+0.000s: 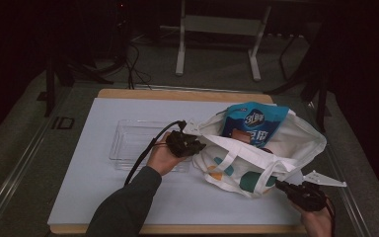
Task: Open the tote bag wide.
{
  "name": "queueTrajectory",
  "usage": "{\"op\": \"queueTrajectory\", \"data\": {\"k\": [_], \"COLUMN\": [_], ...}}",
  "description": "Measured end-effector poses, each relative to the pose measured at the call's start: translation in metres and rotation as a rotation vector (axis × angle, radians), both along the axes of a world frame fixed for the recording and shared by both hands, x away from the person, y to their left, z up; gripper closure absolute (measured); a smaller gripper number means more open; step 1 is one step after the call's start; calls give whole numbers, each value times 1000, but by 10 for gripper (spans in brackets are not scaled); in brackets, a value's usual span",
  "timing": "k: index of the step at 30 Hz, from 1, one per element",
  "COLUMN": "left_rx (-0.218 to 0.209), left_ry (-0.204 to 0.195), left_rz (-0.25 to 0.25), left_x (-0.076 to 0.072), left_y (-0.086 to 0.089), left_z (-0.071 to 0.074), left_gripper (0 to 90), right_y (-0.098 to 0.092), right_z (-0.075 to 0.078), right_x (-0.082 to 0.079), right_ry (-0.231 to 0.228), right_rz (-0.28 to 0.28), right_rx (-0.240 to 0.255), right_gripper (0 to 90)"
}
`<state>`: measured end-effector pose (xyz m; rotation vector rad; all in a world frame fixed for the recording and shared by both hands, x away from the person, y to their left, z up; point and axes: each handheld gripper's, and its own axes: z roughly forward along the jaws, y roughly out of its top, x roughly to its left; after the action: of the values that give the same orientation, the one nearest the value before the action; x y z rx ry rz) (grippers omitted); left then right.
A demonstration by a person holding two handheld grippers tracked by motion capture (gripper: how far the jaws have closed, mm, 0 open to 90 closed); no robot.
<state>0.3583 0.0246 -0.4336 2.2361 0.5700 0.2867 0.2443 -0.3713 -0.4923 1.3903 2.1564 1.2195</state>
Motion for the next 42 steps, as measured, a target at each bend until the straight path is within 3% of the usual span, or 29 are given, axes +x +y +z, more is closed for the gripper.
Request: {"op": "queueTrajectory", "data": {"k": [3,6,7,12,17,24,28,34,42], "left_rx": [18,79,76,17,-22,-40,-46,-80,-79], "left_ry": [-2,-13,0,61,78,47,16,-11,-27], "left_rz": [-2,17,18,32,14,-9,13,30,46], "left_x": [0,1,3,10,10,4,3,5,8], "left_y": [0,-1,0,7,13,19,24,28,25], "left_z": [-1,-5,-8,-17,-20,-11,-5,1,2], "left_gripper": [867,867,867,865,835,670,601,575,553], "right_y": [0,0,0,-3,-6,-26,-32,-38,-49], "right_z": [-2,-5,-7,-10,-6,9,18,34,43], "right_x": [0,0,0,0,-2,-8,-7,4,21], "right_ry": [11,35,44,52,57,19,-6,-21,-1], "right_rz": [-2,-16,-22,-20,-16,-46,-64,-116,-198], "right_rx": [-6,-43,-62,-32,-26,54,78,61,63], "right_gripper": [890,891,891,889,834,710,654,575,493]}}
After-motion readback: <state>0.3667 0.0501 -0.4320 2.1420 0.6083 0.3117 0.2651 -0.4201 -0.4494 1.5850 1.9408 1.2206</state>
